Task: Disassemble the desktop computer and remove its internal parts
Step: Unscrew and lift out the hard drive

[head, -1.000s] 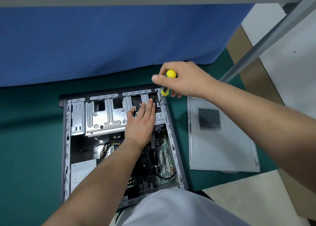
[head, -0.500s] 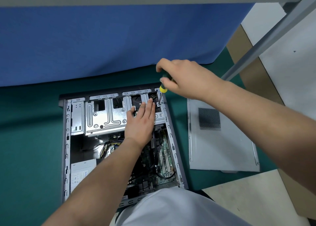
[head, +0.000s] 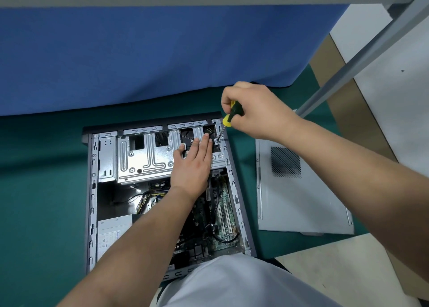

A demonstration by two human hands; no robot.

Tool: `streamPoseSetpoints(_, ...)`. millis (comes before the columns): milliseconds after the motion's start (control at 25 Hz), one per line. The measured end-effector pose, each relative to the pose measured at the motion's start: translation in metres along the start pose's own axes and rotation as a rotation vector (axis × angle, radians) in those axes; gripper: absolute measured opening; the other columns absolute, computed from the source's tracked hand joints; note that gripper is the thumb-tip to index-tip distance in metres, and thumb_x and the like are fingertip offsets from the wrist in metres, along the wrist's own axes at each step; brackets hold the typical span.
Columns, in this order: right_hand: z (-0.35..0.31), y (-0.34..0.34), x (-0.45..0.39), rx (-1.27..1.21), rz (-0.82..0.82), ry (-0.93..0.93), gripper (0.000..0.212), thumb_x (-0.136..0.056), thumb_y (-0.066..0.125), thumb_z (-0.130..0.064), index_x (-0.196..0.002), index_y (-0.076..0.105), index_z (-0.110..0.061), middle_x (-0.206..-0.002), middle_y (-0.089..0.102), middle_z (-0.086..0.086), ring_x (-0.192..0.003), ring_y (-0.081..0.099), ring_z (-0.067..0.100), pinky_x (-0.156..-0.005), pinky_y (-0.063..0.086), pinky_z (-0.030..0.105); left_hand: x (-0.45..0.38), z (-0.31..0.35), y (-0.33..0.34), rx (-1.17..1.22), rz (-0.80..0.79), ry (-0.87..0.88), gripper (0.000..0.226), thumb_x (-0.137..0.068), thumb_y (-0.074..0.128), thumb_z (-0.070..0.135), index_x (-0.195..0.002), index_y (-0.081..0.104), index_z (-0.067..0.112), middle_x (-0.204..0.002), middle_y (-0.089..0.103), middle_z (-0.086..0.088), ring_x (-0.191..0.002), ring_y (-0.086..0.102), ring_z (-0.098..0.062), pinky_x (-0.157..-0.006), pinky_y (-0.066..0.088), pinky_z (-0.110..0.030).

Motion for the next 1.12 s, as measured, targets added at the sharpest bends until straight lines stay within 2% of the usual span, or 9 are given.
streamPoseSetpoints(120,0.006,-0.001,0.001,-0.041,0.026,0.030,0.026,-0.073,0.065,-0.006,-0.081,0.055,-0.028,-0.084,0.049,-0.012,-0.075,0.048,0.012,-0.068,0.045,0.036,-0.001,-0.001,0.003,-0.003,0.002,-0.002,0.096,-0.089,0.059,0.031,-0.162,0.002,0.006,-0.172,-0.002,-0.010,-0.155,0.016,-0.027,-0.110,0.025,-0.055)
streamPoseSetpoints(360,0.017,-0.009,0.007,-0.116,0.078,0.086,0.025,-0.074,0.070,-0.010,-0.081,0.055,-0.029,-0.083,0.051,-0.011,-0.071,0.048,0.006,-0.058,0.033,0.018,0.000,-0.001,0.005,-0.001,0.009,0.003,0.097,-0.089,0.059,0.030,-0.162,0.000,0.007,-0.172,-0.005,-0.010,-0.156,0.014,-0.028,-0.111,0.022,-0.055)
streamPoseSetpoints(600,0.026,-0.021,0.015,-0.165,0.114,0.149,0.023,-0.075,0.069,-0.011,-0.085,0.058,-0.028,-0.085,0.056,-0.008,-0.067,0.047,0.008,-0.057,0.037,0.021,-0.002,-0.001,0.002,0.023,0.029,0.002,0.095,-0.088,0.059,0.028,-0.163,0.003,0.009,-0.172,-0.002,-0.008,-0.156,0.015,-0.026,-0.111,0.022,-0.053)
streamPoseSetpoints(760,0.039,-0.027,0.026,-0.253,0.159,0.229,0.021,-0.074,0.070,-0.012,-0.086,0.059,-0.025,-0.072,0.055,-0.010,-0.054,0.040,0.011,-0.048,0.036,0.023,-0.002,-0.004,0.000,0.103,0.018,0.011,0.095,-0.087,0.060,0.025,-0.164,0.005,0.014,-0.173,-0.004,-0.003,-0.156,0.013,-0.023,-0.113,0.020,-0.049)
streamPoseSetpoints(880,0.046,-0.033,0.038,-0.302,0.190,0.265,0.020,-0.074,0.069,-0.014,-0.086,0.060,-0.027,-0.061,0.053,-0.019,-0.047,0.039,0.010,-0.042,0.031,0.016,-0.002,-0.006,-0.004,0.179,-0.062,0.015,0.104,-0.085,0.065,0.029,-0.164,-0.003,0.019,-0.172,-0.013,0.003,-0.157,0.006,-0.022,-0.117,0.016,-0.046)
streamPoseSetpoints(960,0.051,-0.037,0.046,-0.330,0.218,0.285,0.019,-0.074,0.068,-0.016,-0.086,0.060,-0.028,-0.058,0.052,-0.022,-0.045,0.037,0.010,-0.041,0.030,0.015,-0.003,-0.010,-0.009,0.297,-0.167,0.059,0.111,-0.083,0.068,0.027,-0.164,-0.009,0.024,-0.169,-0.022,0.009,-0.157,-0.005,-0.017,-0.122,0.008,-0.044)
streamPoseSetpoints(1040,0.057,-0.039,0.054,-0.351,0.247,0.302,0.018,-0.072,0.067,-0.018,-0.085,0.060,-0.029,-0.062,0.055,-0.010,-0.046,0.035,0.009,-0.041,0.031,0.015,-0.004,-0.017,-0.021,0.530,-0.301,0.090,0.104,-0.084,0.061,0.011,-0.164,-0.003,0.028,-0.170,-0.018,0.013,-0.157,-0.008,-0.014,-0.125,-0.002,-0.041)
streamPoseSetpoints(1080,0.060,-0.040,0.058,-0.365,0.256,0.312,0.018,-0.071,0.066,-0.020,-0.085,0.060,-0.030,-0.067,0.060,-0.003,-0.047,0.035,0.010,-0.041,0.031,0.017,-0.006,-0.022,-0.031,0.689,-0.303,0.056,0.095,-0.086,0.056,0.003,-0.164,0.009,0.029,-0.172,-0.004,0.011,-0.158,0.004,-0.017,-0.127,0.005,-0.039)
streamPoseSetpoints(1120,0.063,-0.040,0.062,-0.383,0.261,0.329,0.018,-0.071,0.066,-0.022,-0.085,0.060,-0.030,-0.075,0.064,0.003,-0.048,0.036,0.011,-0.042,0.033,0.019,-0.008,-0.028,-0.043,0.876,-0.231,-0.034,0.083,-0.088,0.051,-0.001,-0.161,0.026,0.030,-0.170,0.017,0.007,-0.153,0.027,-0.023,-0.124,0.024,-0.038)
Point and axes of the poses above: each hand's wrist, its own x-axis away from the middle knuckle, its own y-axis out of the palm, z = x × y, the point moved 7 cm from there along -x, towards the middle knuckle
